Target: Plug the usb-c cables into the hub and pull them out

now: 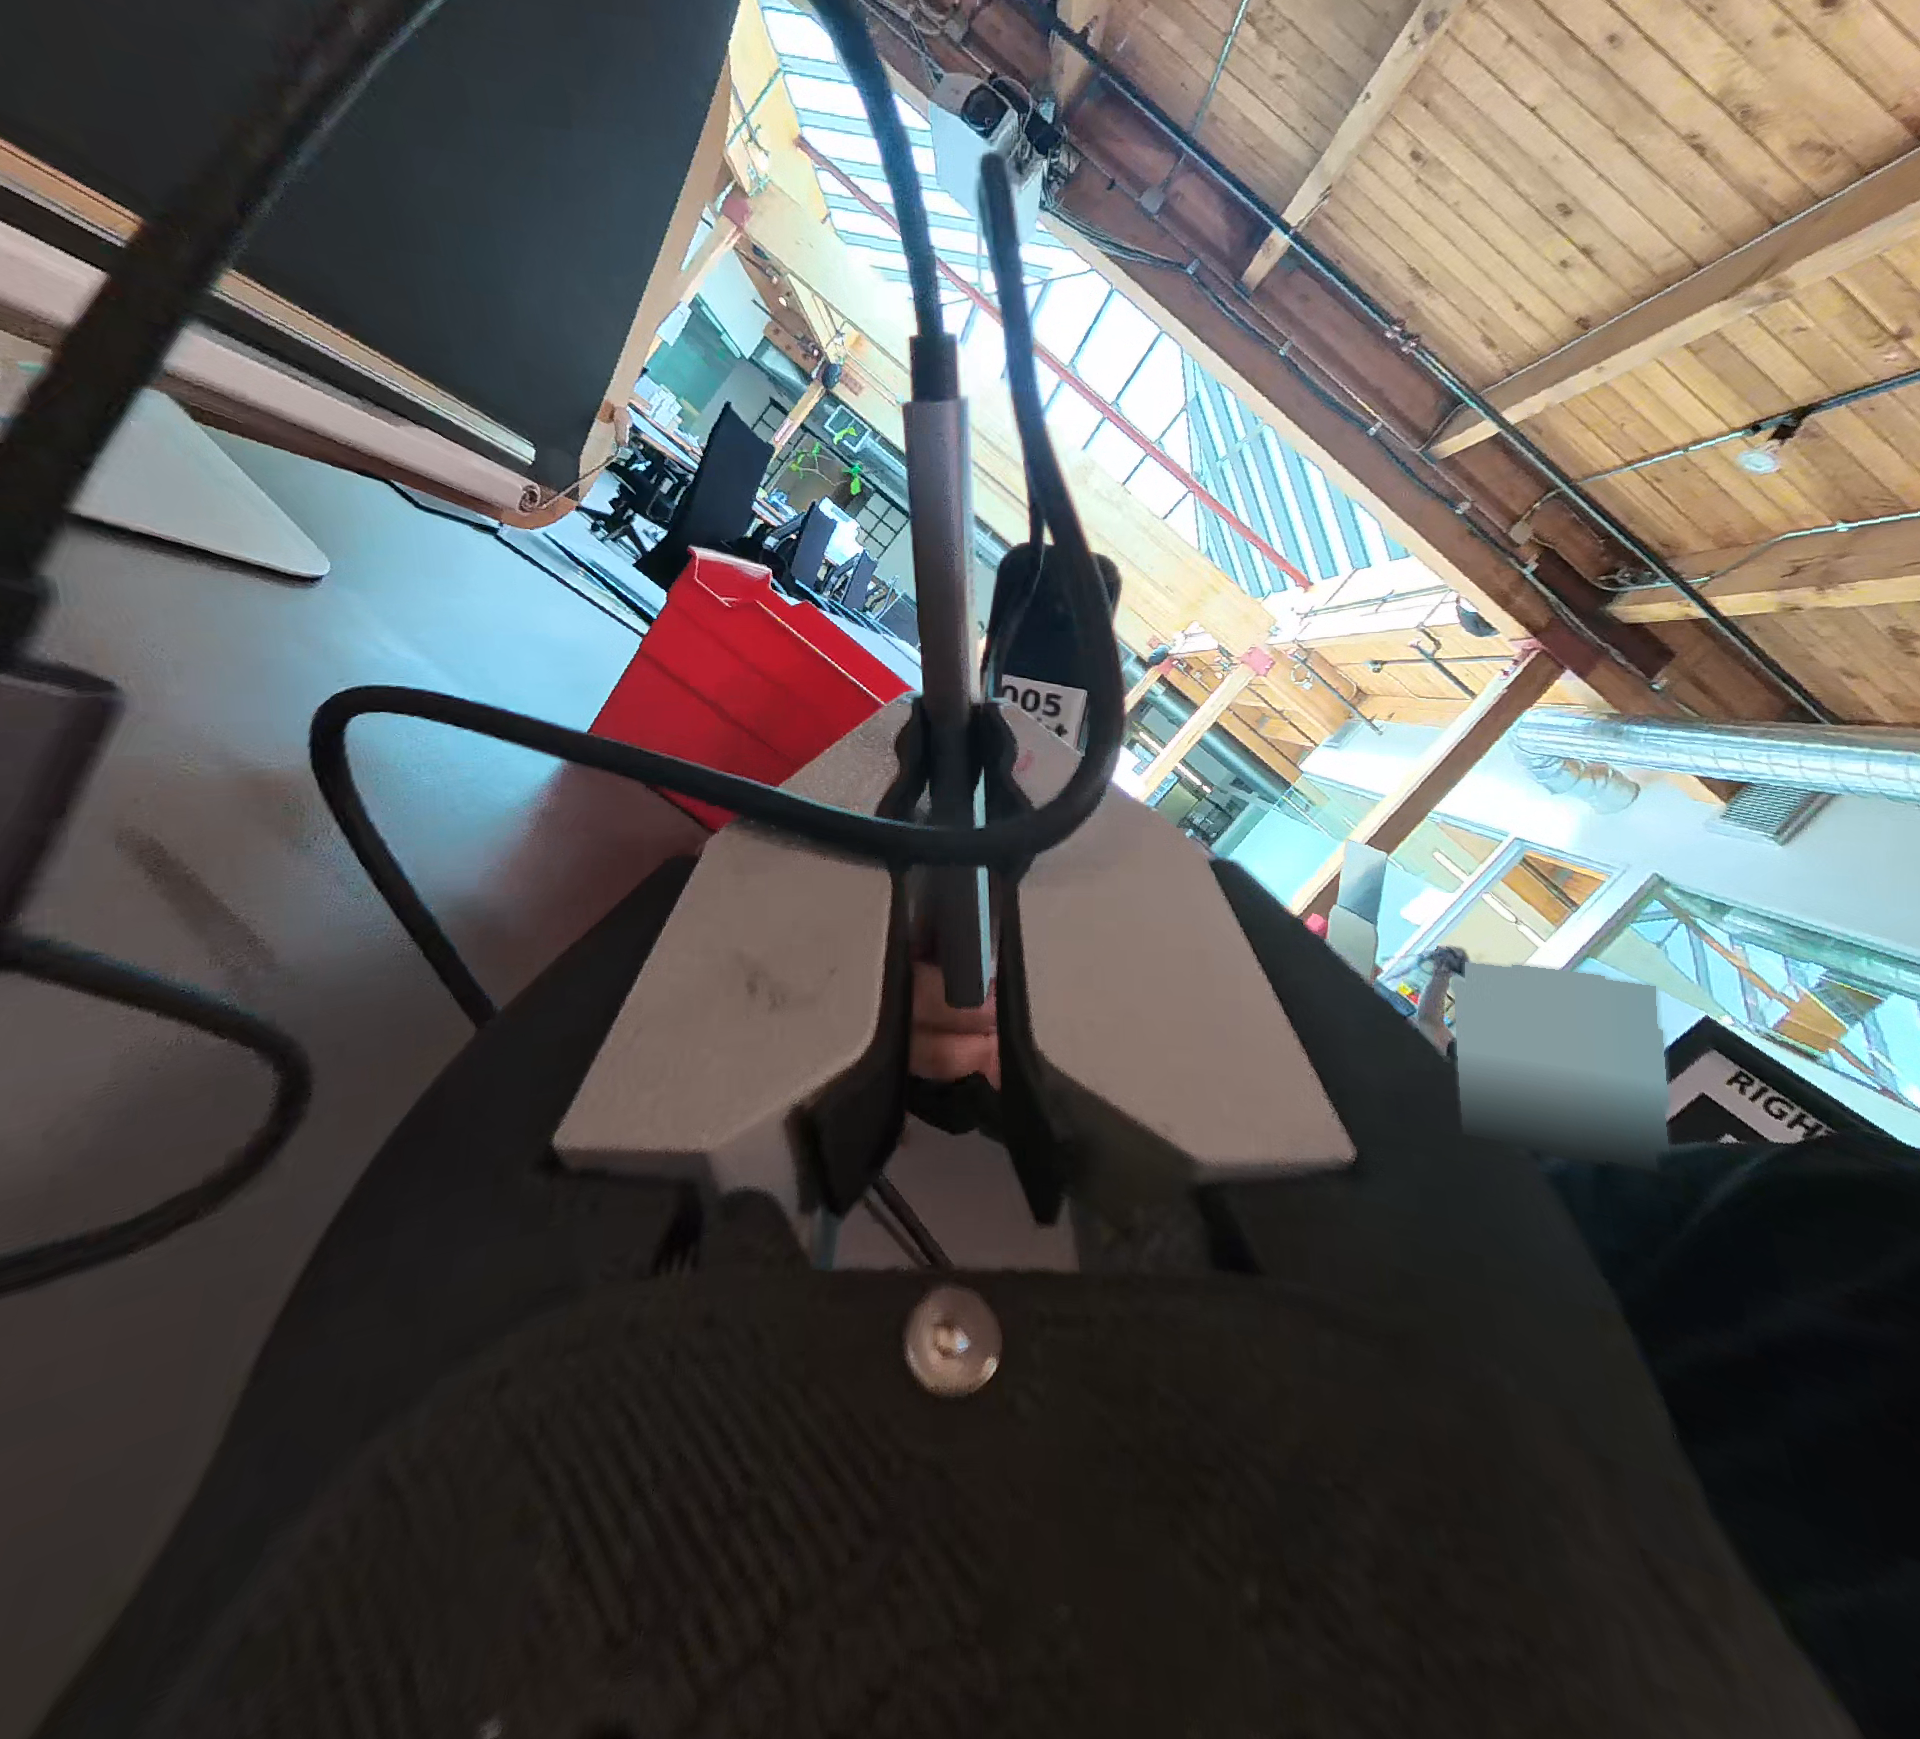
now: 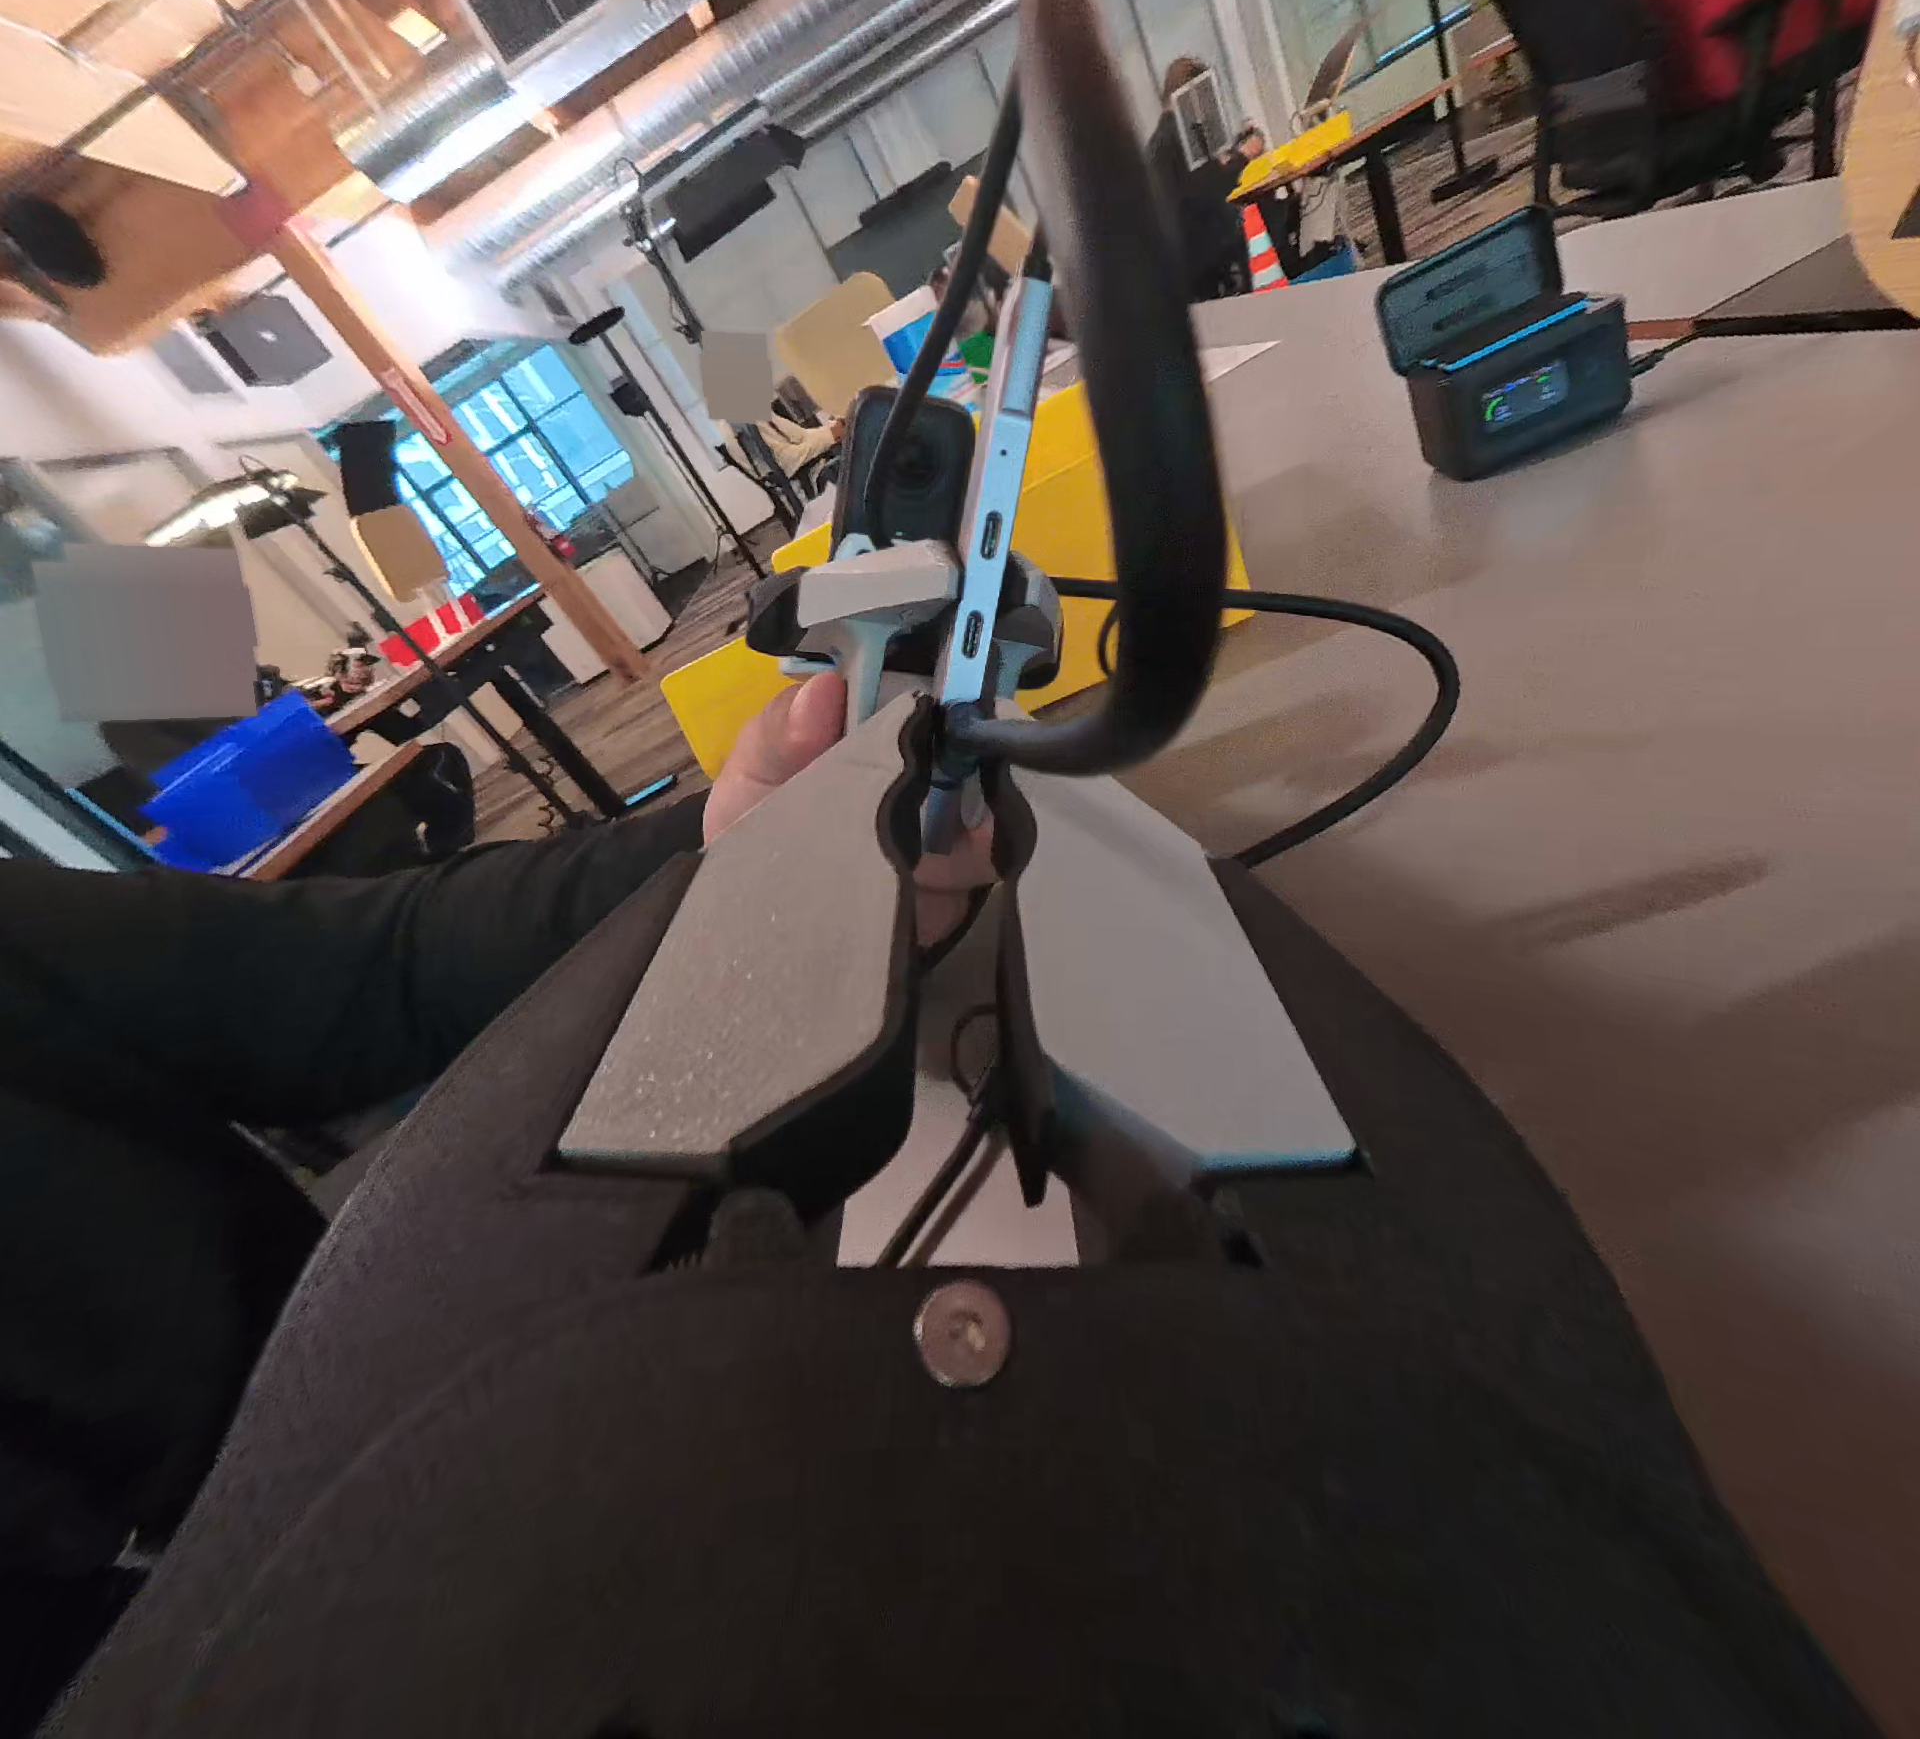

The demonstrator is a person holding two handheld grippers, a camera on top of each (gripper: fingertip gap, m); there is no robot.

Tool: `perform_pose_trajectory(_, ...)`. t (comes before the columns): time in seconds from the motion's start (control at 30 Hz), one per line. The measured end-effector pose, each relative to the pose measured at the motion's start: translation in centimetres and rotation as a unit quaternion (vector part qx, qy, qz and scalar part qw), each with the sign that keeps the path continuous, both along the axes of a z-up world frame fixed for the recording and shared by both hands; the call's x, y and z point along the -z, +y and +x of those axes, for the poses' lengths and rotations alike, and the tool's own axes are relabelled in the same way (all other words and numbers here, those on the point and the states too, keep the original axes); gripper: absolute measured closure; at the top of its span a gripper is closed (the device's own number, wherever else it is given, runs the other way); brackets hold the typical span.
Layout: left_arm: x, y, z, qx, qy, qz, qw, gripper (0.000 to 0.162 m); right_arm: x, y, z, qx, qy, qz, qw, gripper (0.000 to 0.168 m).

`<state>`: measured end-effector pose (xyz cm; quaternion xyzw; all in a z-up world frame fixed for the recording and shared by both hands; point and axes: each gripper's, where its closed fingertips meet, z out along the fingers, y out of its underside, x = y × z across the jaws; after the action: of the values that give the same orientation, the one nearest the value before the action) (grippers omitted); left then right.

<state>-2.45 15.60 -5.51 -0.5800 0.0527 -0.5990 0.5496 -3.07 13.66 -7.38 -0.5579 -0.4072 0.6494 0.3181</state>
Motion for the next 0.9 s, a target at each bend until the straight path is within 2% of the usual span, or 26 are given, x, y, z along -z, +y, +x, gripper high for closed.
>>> perform_pose_trajectory(0.17, 0.3, -0.4, 1.6, 0.014, 0.034, 0.013, 0.999, 0.152, 1.6, -1.8, -0.3, -0.056, -0.043, 0.023, 0.997, 0.163)
perform_pose_trajectory(0.2, 0.4, -0.3, 1.6, 0.008, 0.044, 0.016, 0.999, 0.158, 1.6, -2.0, -0.5, -0.056, -0.043, 0.025, 0.997, 0.163)
perform_pose_trajectory(0.3, 0.0, -0.5, 0.8, -0.01, 0.05, 0.031, 0.998, 0.157, 0.8, -1.6, -0.8, -0.041, -0.024, 0.014, 0.999, 0.163)
perform_pose_trajectory(0.43, -0.3, -0.4, 0.3, 0.018, -0.012, 0.008, 1.0, 0.158, -0.4, -0.5, -0.6, -0.026, 0.014, -0.029, 0.999, 0.164)
perform_pose_trajectory(0.73, 0.1, -0.1, 0.3, 0.01, 0.001, 0.003, 1.0, 0.159, 0.0, -0.1, -0.7, -0.022, 0.014, -0.035, 0.999, 0.164)
perform_pose_trajectory(0.9, 0.7, 0.6, -0.4, -0.038, 0.057, 0.003, 0.998, 0.157, 0.3, 0.6, -1.4, 0.004, 0.026, -0.085, 0.996, 0.165)
